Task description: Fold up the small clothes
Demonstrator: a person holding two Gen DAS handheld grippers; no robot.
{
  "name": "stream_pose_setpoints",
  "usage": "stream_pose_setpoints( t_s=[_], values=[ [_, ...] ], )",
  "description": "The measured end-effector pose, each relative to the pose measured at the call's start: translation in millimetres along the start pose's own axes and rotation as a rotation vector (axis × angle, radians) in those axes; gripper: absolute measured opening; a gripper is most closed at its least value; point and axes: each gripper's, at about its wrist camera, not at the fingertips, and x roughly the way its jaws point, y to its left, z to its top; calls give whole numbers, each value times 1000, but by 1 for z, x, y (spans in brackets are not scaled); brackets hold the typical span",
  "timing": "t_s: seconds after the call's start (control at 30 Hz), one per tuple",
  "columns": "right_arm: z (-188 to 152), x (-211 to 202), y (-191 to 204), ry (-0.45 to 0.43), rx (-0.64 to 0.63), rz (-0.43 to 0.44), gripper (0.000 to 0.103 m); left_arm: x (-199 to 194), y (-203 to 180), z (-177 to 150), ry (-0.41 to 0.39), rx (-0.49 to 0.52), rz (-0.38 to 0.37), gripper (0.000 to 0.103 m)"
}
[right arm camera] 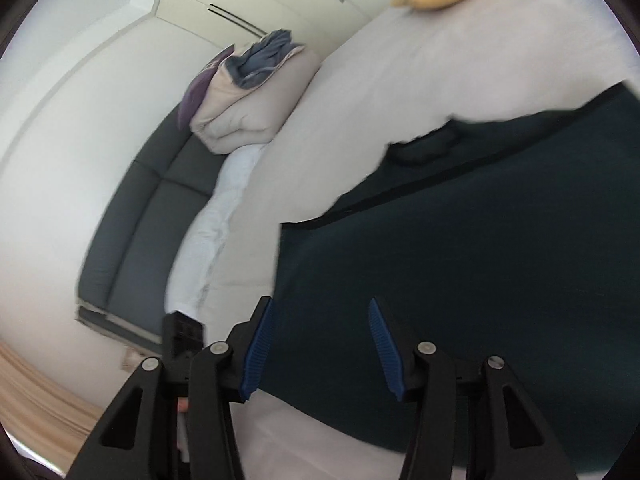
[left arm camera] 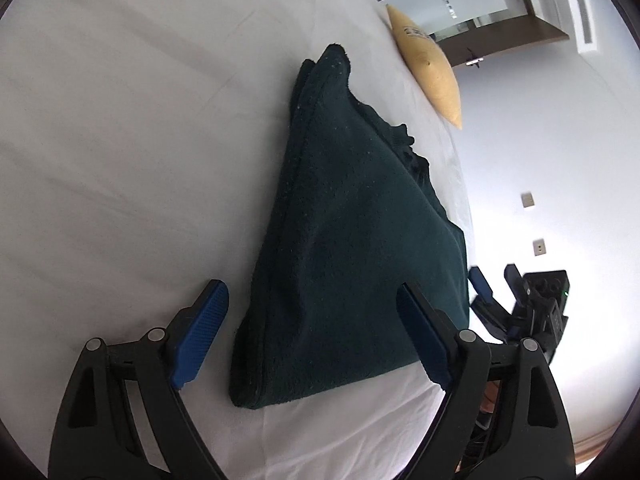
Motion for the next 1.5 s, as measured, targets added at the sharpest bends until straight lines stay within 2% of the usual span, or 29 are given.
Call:
stream_pose_setpoints(
  t_s=[0.07,0.13,0.2,0.27,0.3,0.37,0.47,0.53,0.67,0.7,0.8,0.87,0.9,0.97,1.0,1.03,1.07,1.1,1.13,1.17,1.3,1.37,1.5],
  values=[
    [4,20,-1,23,30,59,53,5,-1,3,25,4,9,85],
    [6,40,-7,40,67,75,53,11,1,8,47,-4,7,84],
    [5,50,-11,56,91,81,53,15,3,13,60,-23,5,79],
    [4,65,-18,82,114,59,53,19,5,15,66,-30,19,59],
    [3,70,-22,94,122,47,53,21,4,15,73,-27,30,54],
    [2,78,-26,98,126,35,52,23,8,13,92,-36,23,31],
    [4,78,-25,92,125,59,52,29,14,8,115,-67,-27,31],
    [8,82,-22,97,113,60,52,31,14,6,119,-69,-35,31],
    [14,95,-20,133,104,26,51,31,16,3,124,-77,-39,16],
    [11,97,-23,151,109,6,48,29,17,2,115,-84,-44,15],
    [9,104,-35,171,118,-34,27,22,6,-1,81,-68,-40,12],
    [8,102,-46,164,145,-37,5,17,-11,-2,57,-45,-33,12],
    [6,100,-50,162,149,-32,1,15,-17,-1,48,-36,-34,12],
    [5,95,-56,150,156,1,0,12,-36,0,28,-8,-34,11],
    [6,92,-56,146,159,13,2,11,-50,1,17,14,-28,11],
    [8,86,-57,136,169,37,15,11,-62,1,7,32,-23,11],
    [11,77,-58,115,188,85,32,12,-81,1,-8,70,-19,11],
    [13,69,-58,95,197,115,41,14,-94,1,-13,95,-15,11],
    [18,57,-59,65,205,152,54,18,-107,1,-16,120,-9,11],
    [23,46,-62,53,212,176,61,26,-128,-1,-13,161,1,11],
    [33,20,-78,36,259,252,66,67,-186,-11,14,286,30,11],
    [38,3,-93,17,296,303,72,92,-206,-18,47,327,41,11],
    [43,-16,-107,2,296,329,79,148,-234,-38,95,435,114,11]
  ],
)
